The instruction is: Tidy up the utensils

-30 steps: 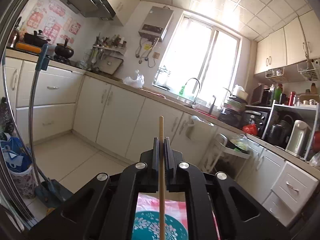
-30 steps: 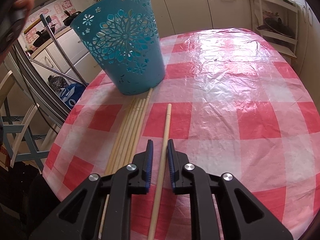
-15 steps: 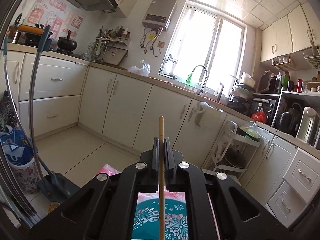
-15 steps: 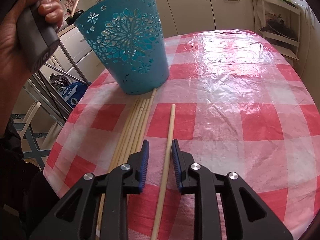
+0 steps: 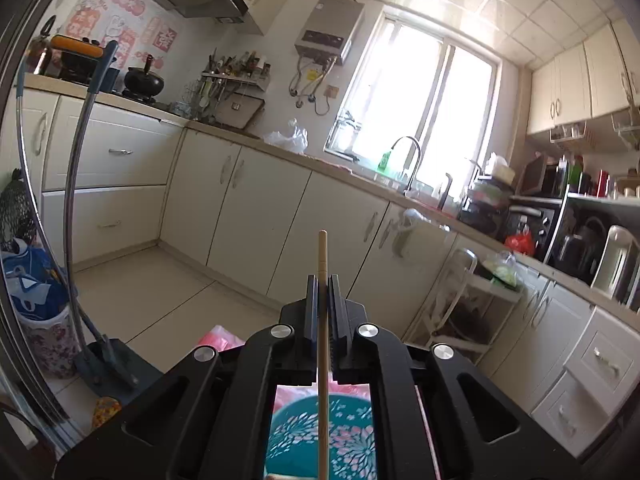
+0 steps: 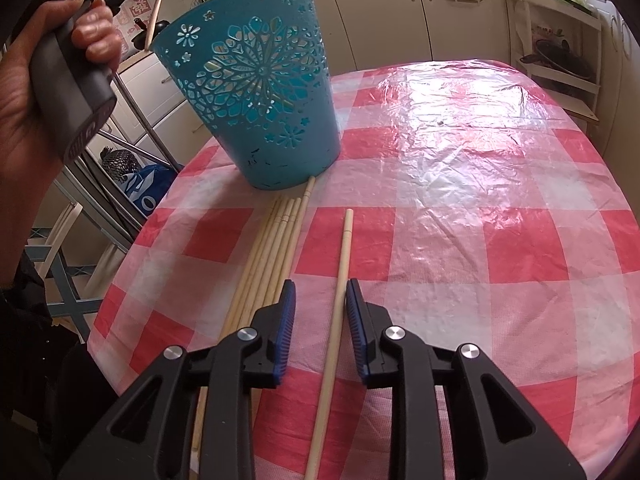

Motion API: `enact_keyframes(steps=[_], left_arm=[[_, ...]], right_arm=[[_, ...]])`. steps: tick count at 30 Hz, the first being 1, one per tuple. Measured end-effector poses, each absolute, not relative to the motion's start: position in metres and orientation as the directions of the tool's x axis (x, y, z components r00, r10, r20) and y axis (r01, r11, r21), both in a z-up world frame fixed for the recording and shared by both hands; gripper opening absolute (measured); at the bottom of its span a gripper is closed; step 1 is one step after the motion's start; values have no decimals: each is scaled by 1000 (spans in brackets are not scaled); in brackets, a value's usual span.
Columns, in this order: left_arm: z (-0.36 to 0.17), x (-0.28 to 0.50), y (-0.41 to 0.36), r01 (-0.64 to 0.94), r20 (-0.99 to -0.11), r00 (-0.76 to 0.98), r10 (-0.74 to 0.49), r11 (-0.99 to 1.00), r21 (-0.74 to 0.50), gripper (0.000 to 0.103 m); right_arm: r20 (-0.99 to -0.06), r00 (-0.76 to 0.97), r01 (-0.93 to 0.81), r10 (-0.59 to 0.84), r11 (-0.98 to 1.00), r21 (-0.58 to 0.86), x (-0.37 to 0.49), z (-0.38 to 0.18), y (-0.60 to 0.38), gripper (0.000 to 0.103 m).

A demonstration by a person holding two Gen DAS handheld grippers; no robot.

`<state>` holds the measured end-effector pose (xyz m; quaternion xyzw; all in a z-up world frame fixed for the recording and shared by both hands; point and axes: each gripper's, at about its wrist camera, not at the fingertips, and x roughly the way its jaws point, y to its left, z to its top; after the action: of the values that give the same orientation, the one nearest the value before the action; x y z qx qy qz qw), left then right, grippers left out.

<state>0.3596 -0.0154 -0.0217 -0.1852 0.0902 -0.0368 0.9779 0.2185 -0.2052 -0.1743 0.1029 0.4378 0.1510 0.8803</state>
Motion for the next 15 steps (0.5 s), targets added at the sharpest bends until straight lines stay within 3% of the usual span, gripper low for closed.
enact_keyframes(steps=[6, 15], left_arm=[[9, 358, -20, 44, -68, 995, -74, 929, -369, 4], [-10, 354, -23, 47, -135, 986, -101, 934, -355, 4]], right_arm=[[-741, 568, -174, 359, 932, 318, 219, -174, -205, 27], [-739, 567, -176, 364, 930, 323, 220, -174, -206, 27]])
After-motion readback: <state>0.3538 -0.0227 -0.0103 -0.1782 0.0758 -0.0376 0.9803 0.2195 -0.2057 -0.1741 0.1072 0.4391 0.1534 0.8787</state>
